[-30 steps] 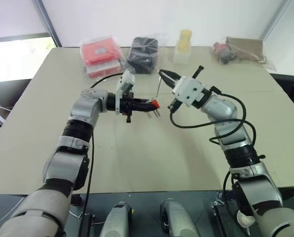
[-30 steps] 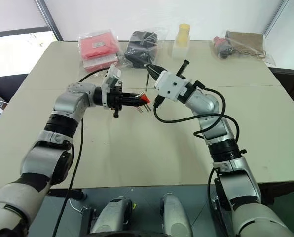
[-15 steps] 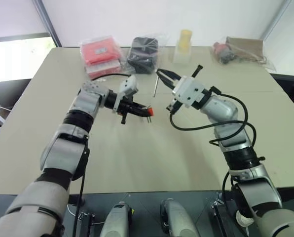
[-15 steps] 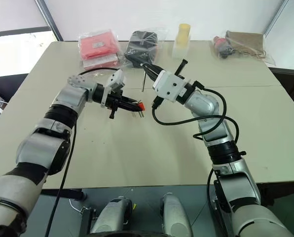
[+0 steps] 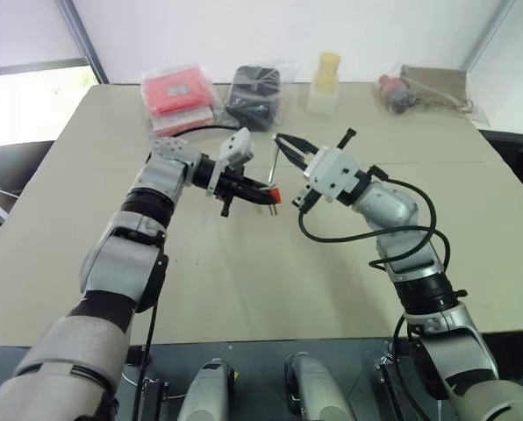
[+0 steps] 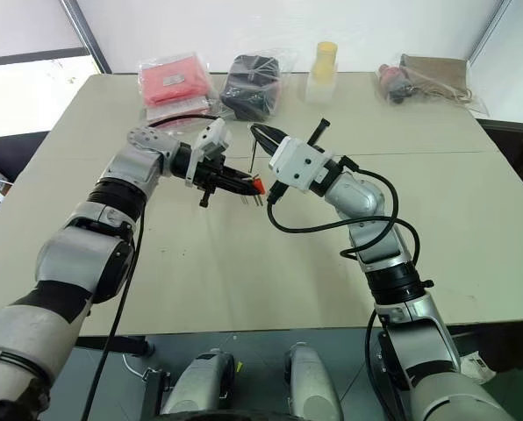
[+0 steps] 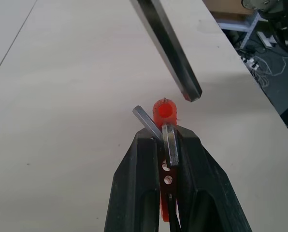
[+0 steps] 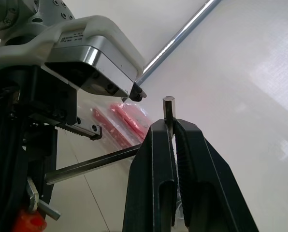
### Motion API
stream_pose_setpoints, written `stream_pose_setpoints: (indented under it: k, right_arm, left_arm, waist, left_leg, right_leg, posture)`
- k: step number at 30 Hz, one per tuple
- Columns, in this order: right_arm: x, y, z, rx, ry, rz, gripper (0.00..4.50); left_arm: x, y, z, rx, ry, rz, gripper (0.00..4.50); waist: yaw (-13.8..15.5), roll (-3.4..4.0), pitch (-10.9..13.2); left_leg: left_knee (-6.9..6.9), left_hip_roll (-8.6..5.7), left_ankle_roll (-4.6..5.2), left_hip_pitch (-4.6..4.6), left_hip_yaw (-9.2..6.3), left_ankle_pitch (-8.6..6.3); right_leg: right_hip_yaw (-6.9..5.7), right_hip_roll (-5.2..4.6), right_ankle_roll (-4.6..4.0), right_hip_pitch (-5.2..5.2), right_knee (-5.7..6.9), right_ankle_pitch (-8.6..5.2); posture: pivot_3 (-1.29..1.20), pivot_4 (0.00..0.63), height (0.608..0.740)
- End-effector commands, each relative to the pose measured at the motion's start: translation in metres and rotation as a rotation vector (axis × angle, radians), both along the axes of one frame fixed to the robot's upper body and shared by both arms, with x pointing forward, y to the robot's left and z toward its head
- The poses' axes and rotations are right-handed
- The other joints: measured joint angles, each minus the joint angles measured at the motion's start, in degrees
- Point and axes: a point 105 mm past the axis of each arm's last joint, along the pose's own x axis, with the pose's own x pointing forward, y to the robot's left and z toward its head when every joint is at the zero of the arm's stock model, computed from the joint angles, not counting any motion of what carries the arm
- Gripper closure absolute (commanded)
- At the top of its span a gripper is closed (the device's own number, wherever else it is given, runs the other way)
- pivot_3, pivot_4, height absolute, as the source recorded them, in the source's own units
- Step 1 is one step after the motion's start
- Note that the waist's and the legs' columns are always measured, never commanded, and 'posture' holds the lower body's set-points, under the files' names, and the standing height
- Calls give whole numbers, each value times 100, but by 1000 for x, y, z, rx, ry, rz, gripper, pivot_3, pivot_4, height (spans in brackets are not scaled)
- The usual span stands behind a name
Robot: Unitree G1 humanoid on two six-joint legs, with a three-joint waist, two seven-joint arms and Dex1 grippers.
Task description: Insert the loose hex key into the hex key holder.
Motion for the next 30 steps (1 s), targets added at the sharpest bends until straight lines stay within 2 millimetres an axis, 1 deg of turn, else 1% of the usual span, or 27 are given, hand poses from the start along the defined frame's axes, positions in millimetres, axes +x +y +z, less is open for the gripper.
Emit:
stream_pose_setpoints:
  k: [1,6,10,15,30]
  right_arm:
    - [-2,-4,8,11,-43,-7,4401]
    - [1,-7,4,-2,-41,-18,4401]
    - [3,-9,2,-6,-41,-23,4401]
    - [5,-14,1,-18,-48,-36,4401]
    - [4,-15,4,-28,-67,-36,4401]
  left_arm:
    - [-2,-3,23,-36,-63,-32,4500]
    - [-4,-3,28,-53,-60,-38,4500]
    - [-4,-2,28,-47,-63,-35,4500]
    - [-3,0,26,-44,-60,-21,4500]
    - [2,5,18,-20,-64,10,4500]
  waist:
    - [1,0,0]
    - [0,0,0]
    - [-3,0,0]
    - [-4,0,0]
    - [-2,0,0]
  left_leg:
    - [0,0,0,0,0,0]
    - [1,0,0,0,0,0]
    - [0,0,0,0,0,0]
    - [0,0,0,1,0,0]
    - [1,0,0,0,0,0]
  right_leg:
    - [0,0,0,0,0,0]
    - [0,0,0,0,0,0]
    - [0,0,0,0,0,0]
    - [0,0,0,0,1,0]
    - [0,0,0,0,1,0]
  posture:
    - [0,150,740]
    - [0,150,740]
    - [0,150,740]
    - [0,150,740]
    - [0,150,740]
